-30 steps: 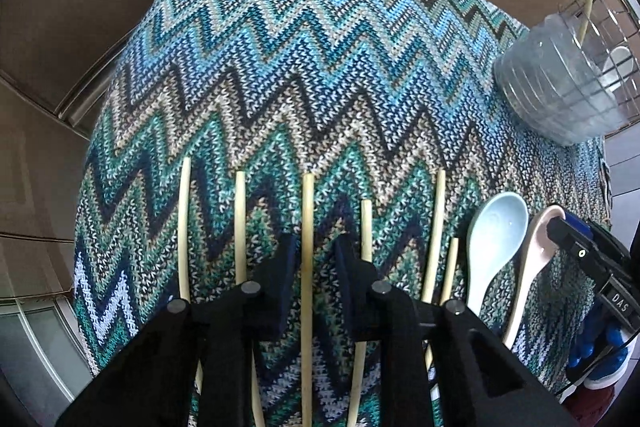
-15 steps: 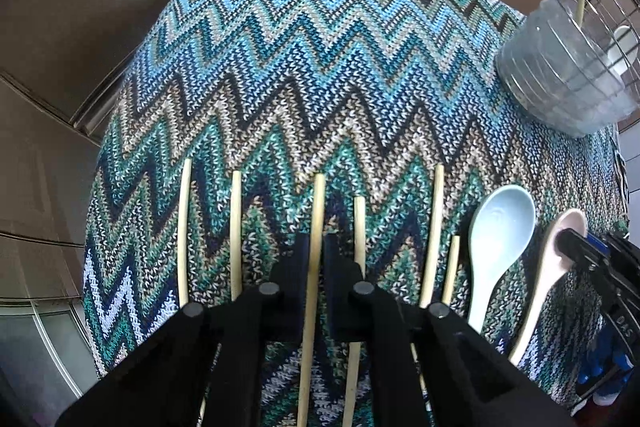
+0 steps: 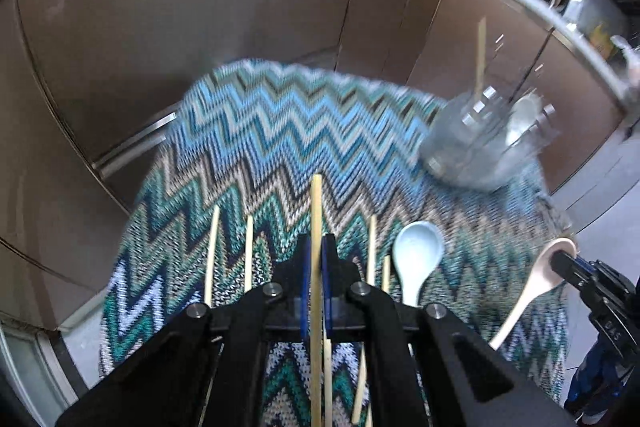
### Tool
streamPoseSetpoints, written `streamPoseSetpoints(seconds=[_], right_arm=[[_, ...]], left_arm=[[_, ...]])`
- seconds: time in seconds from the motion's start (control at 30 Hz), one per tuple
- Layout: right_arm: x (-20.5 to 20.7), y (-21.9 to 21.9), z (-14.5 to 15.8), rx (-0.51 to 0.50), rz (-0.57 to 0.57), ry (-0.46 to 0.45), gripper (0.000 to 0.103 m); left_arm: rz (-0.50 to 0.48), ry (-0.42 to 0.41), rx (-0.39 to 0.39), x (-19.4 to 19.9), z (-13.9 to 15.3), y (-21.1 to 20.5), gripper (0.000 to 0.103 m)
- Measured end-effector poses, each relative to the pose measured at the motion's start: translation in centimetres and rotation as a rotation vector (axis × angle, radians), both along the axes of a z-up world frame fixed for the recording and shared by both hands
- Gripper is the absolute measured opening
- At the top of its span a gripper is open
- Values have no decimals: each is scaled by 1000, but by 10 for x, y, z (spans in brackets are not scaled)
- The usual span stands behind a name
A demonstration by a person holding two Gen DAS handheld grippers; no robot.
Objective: Organize utensils
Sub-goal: 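Grasp the pale pink spoon with right tool while left tool grasps a chopstick, then carry chopstick and pink spoon to the wire holder and release both inside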
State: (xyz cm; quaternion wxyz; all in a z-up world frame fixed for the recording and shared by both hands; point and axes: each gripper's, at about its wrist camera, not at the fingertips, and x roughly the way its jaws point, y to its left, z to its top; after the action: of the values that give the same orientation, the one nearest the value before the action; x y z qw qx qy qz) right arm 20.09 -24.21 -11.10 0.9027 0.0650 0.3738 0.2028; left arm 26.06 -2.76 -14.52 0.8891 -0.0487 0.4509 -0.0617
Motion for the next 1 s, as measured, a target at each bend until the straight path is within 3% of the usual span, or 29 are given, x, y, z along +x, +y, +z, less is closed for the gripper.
streamPoseSetpoints(seconds=[0.13, 0.3, 0.57, 0.77, 1.0], right_arm=[[-15, -2, 34, -37, -91, -87, 7], [-22, -13, 85, -91, -246, -207, 7], [2, -18, 130, -190, -390, -395, 7], [40, -15, 133, -267, -447, -476, 7], [82, -16, 101, -308, -450, -466, 7]], left_arm=[[-19, -121, -39, -13, 44, 8, 4], [-47, -330, -113, -24, 110, 4, 4], [-52, -624, -253, 7, 178, -31, 4], [-54, -773, -290, 43, 189, -77, 4], [-38, -776, -261, 84, 152, -116, 4]])
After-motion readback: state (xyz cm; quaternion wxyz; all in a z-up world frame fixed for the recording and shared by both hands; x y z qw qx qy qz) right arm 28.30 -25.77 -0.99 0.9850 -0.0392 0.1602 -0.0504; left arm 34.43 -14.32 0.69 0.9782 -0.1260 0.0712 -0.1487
